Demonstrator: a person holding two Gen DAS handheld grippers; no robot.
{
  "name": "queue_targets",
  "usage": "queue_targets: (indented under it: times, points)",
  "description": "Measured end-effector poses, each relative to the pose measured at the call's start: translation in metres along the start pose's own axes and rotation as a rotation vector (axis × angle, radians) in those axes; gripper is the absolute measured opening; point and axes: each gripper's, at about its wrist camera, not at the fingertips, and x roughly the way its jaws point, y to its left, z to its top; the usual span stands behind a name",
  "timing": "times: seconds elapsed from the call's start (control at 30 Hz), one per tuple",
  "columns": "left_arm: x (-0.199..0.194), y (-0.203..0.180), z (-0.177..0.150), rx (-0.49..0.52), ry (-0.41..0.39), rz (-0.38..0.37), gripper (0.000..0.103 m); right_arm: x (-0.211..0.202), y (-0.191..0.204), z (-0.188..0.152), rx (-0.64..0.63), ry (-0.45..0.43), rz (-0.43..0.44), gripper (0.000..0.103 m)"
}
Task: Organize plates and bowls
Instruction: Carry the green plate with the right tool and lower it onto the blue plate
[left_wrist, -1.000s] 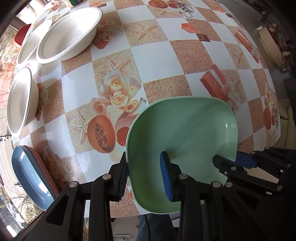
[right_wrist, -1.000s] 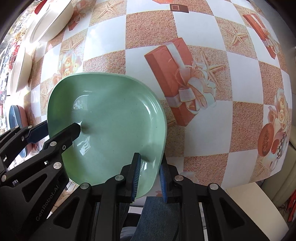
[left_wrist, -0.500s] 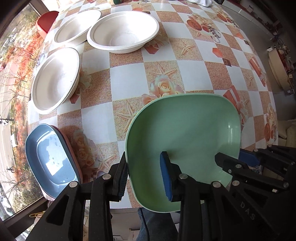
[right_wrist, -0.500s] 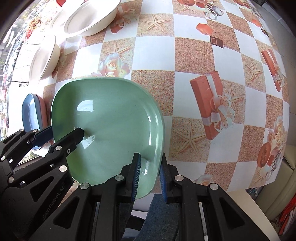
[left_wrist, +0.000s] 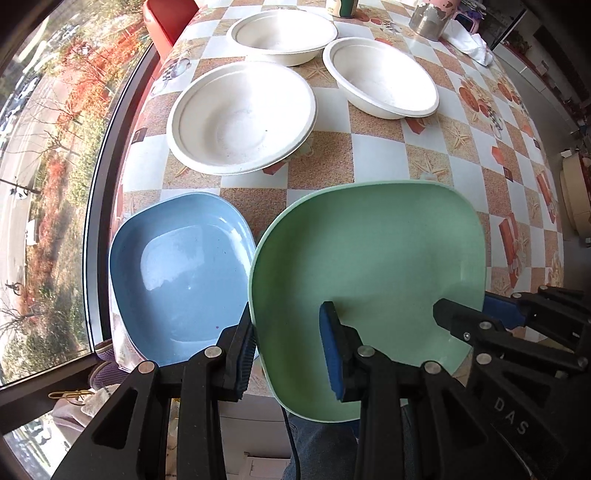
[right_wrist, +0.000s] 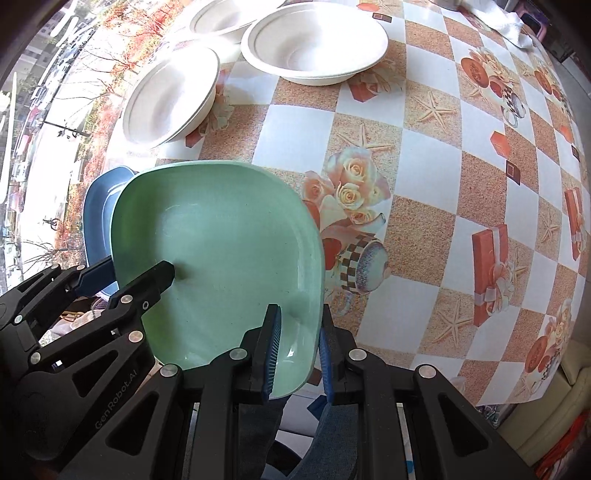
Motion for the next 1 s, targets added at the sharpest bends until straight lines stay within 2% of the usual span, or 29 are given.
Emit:
queue_targets:
  times: [0.33,0.53,0.77,0.9,0.97,1.0]
  points:
    - [-0.004,0.076,-0.008,-0.147,-0.023,0.048,0.035,0.02,0.082,0.015,-0.121,0.019,0.035,0.022]
    - [0.002,0.105,-0.008,-0.18,-0.02,0.075,0.035,0.037,0.115,0.024,-0.153,0.038,0.059,0.022]
    - [0.013,0.118,-0.002,-0.174,-0.021,0.092,0.036,0.061,0.135,0.036,-0.118,0.064,0.069,0.022]
    - [0.017,0.125,-0.001,-0.188,-0.019,0.085,0.051,0.063,0.139,0.039,-0.112,0.059,0.082,0.022]
    - [0.015,0.126,-0.003,-0.19,-0.032,0.104,0.07,0.061,0.142,0.037,-0.116,0.061,0.095,0.022]
    - [0.014,0.127,-0.004,-0.194,-0.042,0.122,0.074,0.061,0.142,0.037,-0.122,0.063,0.097,0.022]
